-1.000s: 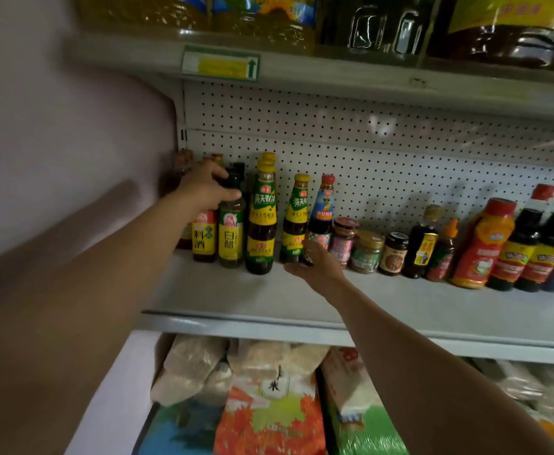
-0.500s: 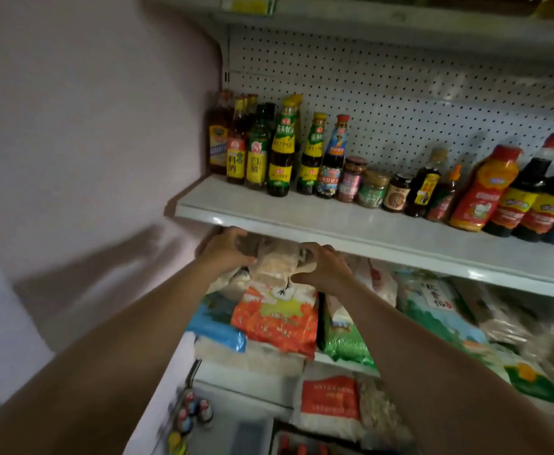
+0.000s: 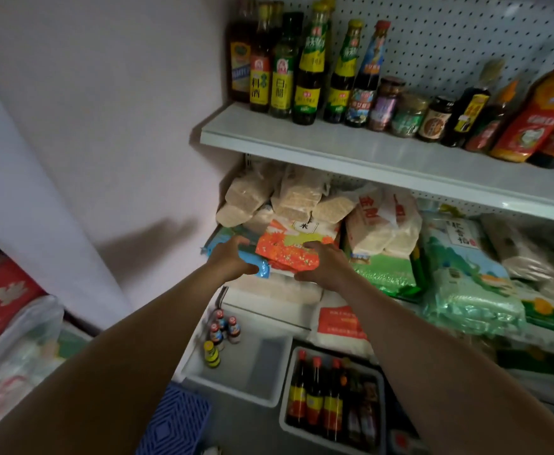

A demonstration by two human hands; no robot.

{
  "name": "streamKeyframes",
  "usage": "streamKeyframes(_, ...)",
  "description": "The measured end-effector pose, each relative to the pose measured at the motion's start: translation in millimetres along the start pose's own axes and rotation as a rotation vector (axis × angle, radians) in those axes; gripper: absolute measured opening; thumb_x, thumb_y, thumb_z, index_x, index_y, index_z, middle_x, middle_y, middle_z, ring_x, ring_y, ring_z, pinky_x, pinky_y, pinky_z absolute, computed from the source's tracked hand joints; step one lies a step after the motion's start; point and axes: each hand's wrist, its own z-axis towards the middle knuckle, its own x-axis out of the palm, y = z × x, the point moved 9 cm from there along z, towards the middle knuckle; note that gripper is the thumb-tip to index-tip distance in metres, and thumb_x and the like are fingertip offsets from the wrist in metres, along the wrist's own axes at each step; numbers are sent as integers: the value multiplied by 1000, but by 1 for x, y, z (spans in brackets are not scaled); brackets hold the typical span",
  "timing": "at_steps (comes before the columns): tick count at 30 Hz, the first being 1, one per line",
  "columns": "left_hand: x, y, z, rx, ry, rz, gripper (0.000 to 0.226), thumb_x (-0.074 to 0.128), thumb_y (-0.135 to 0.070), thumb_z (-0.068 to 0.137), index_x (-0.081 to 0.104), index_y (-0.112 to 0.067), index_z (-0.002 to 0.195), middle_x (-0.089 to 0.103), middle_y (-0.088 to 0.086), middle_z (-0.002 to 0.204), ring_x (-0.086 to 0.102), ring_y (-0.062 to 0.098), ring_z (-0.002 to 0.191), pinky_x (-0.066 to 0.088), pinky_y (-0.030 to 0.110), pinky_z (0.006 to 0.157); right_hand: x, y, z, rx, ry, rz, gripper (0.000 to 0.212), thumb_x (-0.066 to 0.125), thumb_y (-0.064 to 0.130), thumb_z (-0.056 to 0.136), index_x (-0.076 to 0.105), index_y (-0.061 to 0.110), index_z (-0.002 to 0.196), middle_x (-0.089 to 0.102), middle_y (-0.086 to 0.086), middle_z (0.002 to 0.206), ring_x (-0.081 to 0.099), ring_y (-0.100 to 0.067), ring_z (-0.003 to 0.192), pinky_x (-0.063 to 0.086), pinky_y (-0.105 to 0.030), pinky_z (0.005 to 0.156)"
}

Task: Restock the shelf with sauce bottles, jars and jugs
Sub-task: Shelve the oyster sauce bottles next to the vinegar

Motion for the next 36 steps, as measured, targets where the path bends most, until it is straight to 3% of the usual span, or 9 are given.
streamKeyframes(3, 6, 29, 10, -37, 37, -34, 71, 83, -27, 76, 47, -22, 137, 51, 8, 132, 53, 19, 98, 41, 24, 71, 26, 2, 13, 44, 54, 29, 90, 84, 46, 76, 38, 28, 152, 41, -14, 148, 41, -33, 136, 42, -39, 105)
streamKeyframes(7, 8, 83, 29, -107, 87, -19, 67, 80, -31, 80, 47, -17, 136, 54, 10, 133, 51, 22, 112, 39, 27, 84, 69, 11, 34, 103, 115, 34, 90, 83, 48, 77, 38, 23, 152, 41, -15, 149, 41, -34, 136, 42, -40, 106)
streamKeyframes(13, 18, 182, 62, -280, 146, -37, 54, 77, -38, 82, 53, -20, 127, 60, 11, 126, 55, 26, 114, 46, 36, 100, 157, 13, 65, 200, 222, 107, 80, 78, 47, 83, 41, 22, 149, 39, -15, 149, 39, -33, 137, 41, -38, 104)
streamKeyframes(16, 39, 226, 72, -346, 184, -39, 53, 75, -41, 84, 54, -20, 128, 60, 11, 129, 55, 27, 117, 44, 33, 96, 204, 3, 74, 256, 274, 153, 76, 77, 44, 85, 42, 21, 149, 39, -14, 148, 39, -31, 137, 42, -33, 94)
streamKeyframes(19, 72, 263, 77, -394, 242, -42, 53, 73, -39, 85, 53, -18, 130, 59, 11, 129, 55, 27, 118, 40, 28, 89, 253, -10, 77, 312, 325, 173, 73, 75, 44, 85, 44, 22, 148, 41, -12, 149, 42, -29, 136, 43, -35, 104)
streamKeyframes(22, 112, 306, 77, -462, 283, -102, 67, 76, -46, 80, 51, -15, 134, 57, 13, 131, 57, 32, 117, 47, 35, 96, 300, -26, 82, 337, 380, 195, 74, 75, 44, 86, 43, 20, 149, 42, -11, 151, 44, -29, 135, 41, -36, 105)
streamKeyframes(27, 175, 389, 80, -545, 252, -147, 64, 70, -45, 87, 48, -14, 139, 55, 12, 137, 53, 29, 123, 43, 34, 92, 386, -61, 104, 373, 444, 222, 70, 73, 46, 88, 45, 22, 148, 45, -8, 149, 51, -25, 129, 42, -27, 87)
streamKeyframes(30, 213, 436, 89, -583, 212, -184, 63, 68, -44, 88, 47, -17, 141, 54, 13, 138, 53, 29, 122, 37, 29, 84, 441, -83, 123, 345, 459, 204, 68, 70, 48, 89, 45, 22, 147, 44, -9, 151, 46, -26, 135, 40, -30, 99)
streamKeyframes(36, 296, 528, 138, -590, 119, -284, 62, 65, -44, 90, 44, -23, 144, 53, 8, 141, 53, 26, 124, 41, 30, 88, 559, -137, 169, 338, 415, 348, 64, 68, 57, 87, 50, 29, 141, 48, -2, 148, 47, -21, 133, 44, -36, 105)
